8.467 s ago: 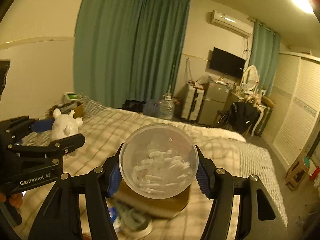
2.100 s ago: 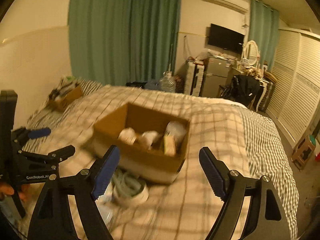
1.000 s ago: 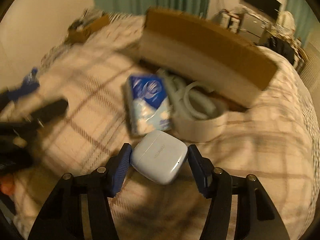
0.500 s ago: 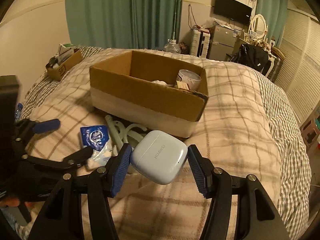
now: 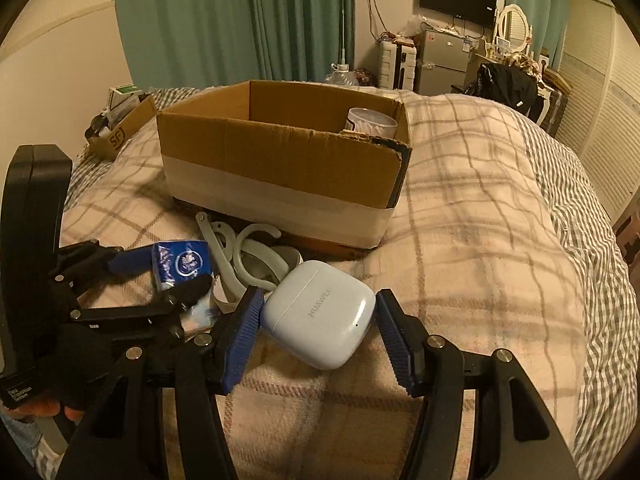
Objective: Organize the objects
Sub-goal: 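Grasp the blue tissue pack with the left gripper while right holds earbuds case, then carry tissue pack and earbuds case into the cardboard box and release both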
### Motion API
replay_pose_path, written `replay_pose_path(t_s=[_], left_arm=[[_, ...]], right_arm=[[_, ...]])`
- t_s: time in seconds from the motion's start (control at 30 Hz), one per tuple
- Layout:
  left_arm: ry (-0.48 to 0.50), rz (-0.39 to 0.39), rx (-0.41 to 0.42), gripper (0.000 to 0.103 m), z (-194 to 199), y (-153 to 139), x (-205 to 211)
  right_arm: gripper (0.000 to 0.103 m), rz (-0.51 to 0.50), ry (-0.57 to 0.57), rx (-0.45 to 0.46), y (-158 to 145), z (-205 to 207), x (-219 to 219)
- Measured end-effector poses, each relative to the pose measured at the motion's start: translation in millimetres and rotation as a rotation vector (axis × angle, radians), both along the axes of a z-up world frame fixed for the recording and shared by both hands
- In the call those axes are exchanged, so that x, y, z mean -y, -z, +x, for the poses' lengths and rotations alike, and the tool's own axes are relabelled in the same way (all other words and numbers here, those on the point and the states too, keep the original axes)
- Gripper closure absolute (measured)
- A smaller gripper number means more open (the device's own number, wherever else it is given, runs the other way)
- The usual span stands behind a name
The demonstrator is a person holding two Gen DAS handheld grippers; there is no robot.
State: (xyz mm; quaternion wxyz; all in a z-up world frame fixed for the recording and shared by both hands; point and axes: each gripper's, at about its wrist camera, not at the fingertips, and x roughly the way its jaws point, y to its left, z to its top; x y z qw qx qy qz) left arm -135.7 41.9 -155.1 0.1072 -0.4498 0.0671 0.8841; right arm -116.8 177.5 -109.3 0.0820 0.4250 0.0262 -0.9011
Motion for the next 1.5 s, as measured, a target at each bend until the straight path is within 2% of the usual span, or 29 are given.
replay_pose_path(t_s=[0.13, 0.23, 0.57, 0.8, 0.87, 0.97, 1.03, 1.17, 1.27, 1.33, 1.43, 1.47, 1.5], left_arm=[[-0.033, 0.042, -0.022, 0.074, 10.1, -8.7, 10.4], [-0.026, 0.020, -0.062, 0.078, 22.8, -17.6, 4.3], [-0.030, 0.032, -0.161, 0.079, 49.8, -61.4, 14.6], [-0.025, 0.089, -0.263, 0.079, 24.9, -124.8, 29.8], [-0.026, 0.083, -0.300, 0.079, 13.9, -140.7, 31.9], [-0.027, 0.074, -0.363, 0.079, -6.8, -163.9, 31.0], [-0.023, 0.104, -0.376, 0.079, -26.7, -180.0, 30.0], [-0.049, 0.072, -0.435, 0.079, -62.1, -201.6, 23.5], [-0.056, 0.072, -0.429, 0.079, -94.3, -200.7, 20.5], [-0.069, 0.062, -0.419, 0.079, -110.2, -188.4, 20.0], [-0.126, -0.020, -0.466, 0.079, -115.4, -163.4, 18.9], [-0.137, -0.023, -0.467, 0.079, -115.6, -155.9, 18.5], [-0.145, 0.011, -0.461, 0.079, -116.4, -145.0, 22.4]], right_arm=[[0.046, 0.009, 0.006, -0.005, -1.0, 1.9, 1.4], [0.046, 0.012, 0.004, -0.018, -4.6, 4.9, 3.6], [0.046, 0.007, -0.026, -0.083, -35.8, 20.8, 6.5], [0.046, -0.004, -0.084, -0.200, -89.8, 9.8, 11.2], [0.046, 0.002, -0.090, -0.228, -104.2, 1.6, 12.5], [0.046, 0.026, -0.095, -0.276, -126.6, -20.2, 18.7], [0.046, 0.025, -0.095, -0.292, -139.0, -36.3, 21.6], [0.046, -0.036, -0.108, -0.291, -164.2, -73.3, 24.7], [0.046, -0.032, -0.096, -0.281, -172.0, -103.9, 29.5], [0.046, -0.037, -0.079, -0.265, -170.0, -121.9, 30.4], [0.046, -0.083, -0.037, -0.224, -154.8, -146.6, 25.7], [0.046, -0.087, -0.018, -0.214, -145.3, -152.8, 25.4], [0.046, -0.084, -0.004, -0.209, -137.0, -156.6, 25.4]])
